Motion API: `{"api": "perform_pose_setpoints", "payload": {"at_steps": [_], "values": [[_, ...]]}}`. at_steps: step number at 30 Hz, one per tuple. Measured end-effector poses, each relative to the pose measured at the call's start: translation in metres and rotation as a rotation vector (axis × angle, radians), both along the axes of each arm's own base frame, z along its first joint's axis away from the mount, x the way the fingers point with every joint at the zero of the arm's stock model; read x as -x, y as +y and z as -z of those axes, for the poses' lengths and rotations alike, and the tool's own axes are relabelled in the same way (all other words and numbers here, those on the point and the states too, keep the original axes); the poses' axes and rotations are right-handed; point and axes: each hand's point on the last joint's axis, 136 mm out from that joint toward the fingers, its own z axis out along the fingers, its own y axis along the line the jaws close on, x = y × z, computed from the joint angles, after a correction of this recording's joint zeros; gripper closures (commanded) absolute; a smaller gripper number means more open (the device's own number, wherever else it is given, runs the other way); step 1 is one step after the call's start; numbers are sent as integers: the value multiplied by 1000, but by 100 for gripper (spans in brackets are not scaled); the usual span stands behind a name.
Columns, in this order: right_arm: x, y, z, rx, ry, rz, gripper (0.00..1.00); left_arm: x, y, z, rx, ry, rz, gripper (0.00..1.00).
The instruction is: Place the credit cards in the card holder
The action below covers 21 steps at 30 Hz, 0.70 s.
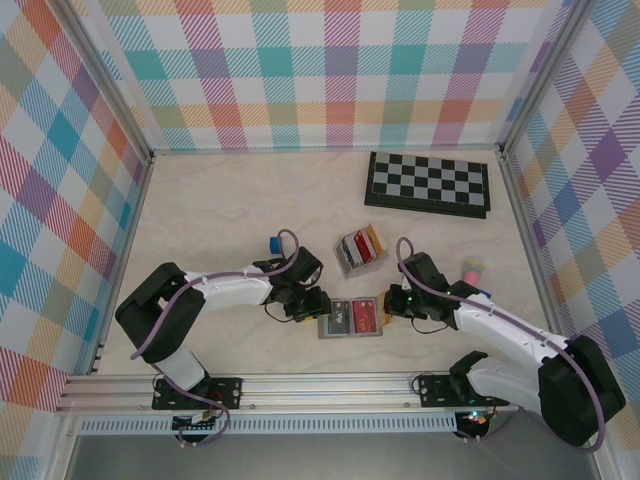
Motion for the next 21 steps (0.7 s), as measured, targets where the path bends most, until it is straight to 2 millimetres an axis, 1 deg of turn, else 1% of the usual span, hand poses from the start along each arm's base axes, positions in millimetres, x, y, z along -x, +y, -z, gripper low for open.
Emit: {"api": "perform_pose_setpoints", "payload": {"at_steps": [4, 14, 21], "values": [[-1, 5, -1, -24, -9, -9, 96, 0, 0, 1, 0, 1, 0, 64], [-1, 9, -8, -59, -23, -13, 96, 0, 0, 1, -2, 3, 0, 65], [-3, 12, -23, -101, -55, -9, 95, 0, 0, 1, -2, 3, 1, 65]]}}
